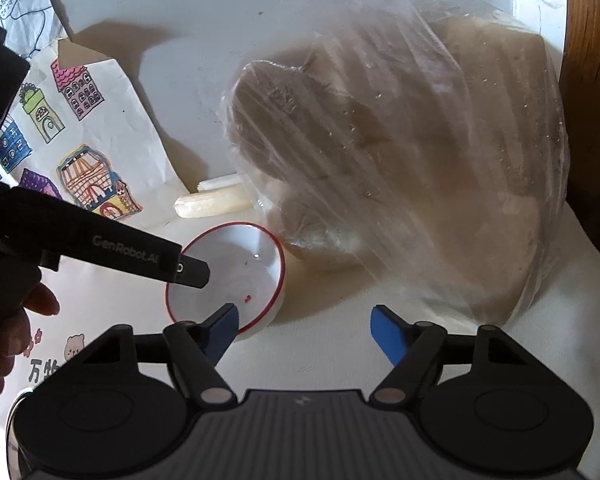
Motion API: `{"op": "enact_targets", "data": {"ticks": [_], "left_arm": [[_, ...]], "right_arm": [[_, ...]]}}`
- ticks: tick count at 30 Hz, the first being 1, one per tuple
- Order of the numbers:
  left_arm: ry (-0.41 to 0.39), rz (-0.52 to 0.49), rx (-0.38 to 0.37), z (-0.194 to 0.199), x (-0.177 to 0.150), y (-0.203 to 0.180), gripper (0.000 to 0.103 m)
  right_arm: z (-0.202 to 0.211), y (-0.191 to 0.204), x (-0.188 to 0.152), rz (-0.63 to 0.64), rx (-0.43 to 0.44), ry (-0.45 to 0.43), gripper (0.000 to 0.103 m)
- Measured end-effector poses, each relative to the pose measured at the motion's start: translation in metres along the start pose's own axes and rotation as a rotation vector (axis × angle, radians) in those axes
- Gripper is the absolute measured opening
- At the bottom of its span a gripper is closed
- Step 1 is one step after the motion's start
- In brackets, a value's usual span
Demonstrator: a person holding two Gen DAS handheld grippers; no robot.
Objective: Organize plates and bowls
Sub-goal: 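Move both grippers to the other red-rimmed white bowl and close on its rim, then lift the second white bowl with both grippers and carry it over the bowl stack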
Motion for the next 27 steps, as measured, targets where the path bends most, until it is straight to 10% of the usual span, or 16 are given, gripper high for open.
{"op": "enact_targets", "data": {"ticks": [11, 27], "left_arm": [[0.015, 0.040, -0.024, -0.007, -0.009, -0.003, 0.010], [-0.005, 0.093, -0.074, -0.011, -0.046, -0.001, 0.008]], "right_arm": [[-0.004, 0.008, 0.002, 0.024, 0.023, 0.005, 0.056], [-0.009, 0.016, 0.005, 0.070, 0.056, 0.058, 0.018]]}}
Point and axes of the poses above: each gripper's, at about its wrist camera, not at the fingertips, and z roughly against the way its jaws point, y to its left, x to its top, the point moved 4 cm from there along -z, roughly the way its jaws point, and after that the axes turned 11 degrees about y, right-handed, at the moved point
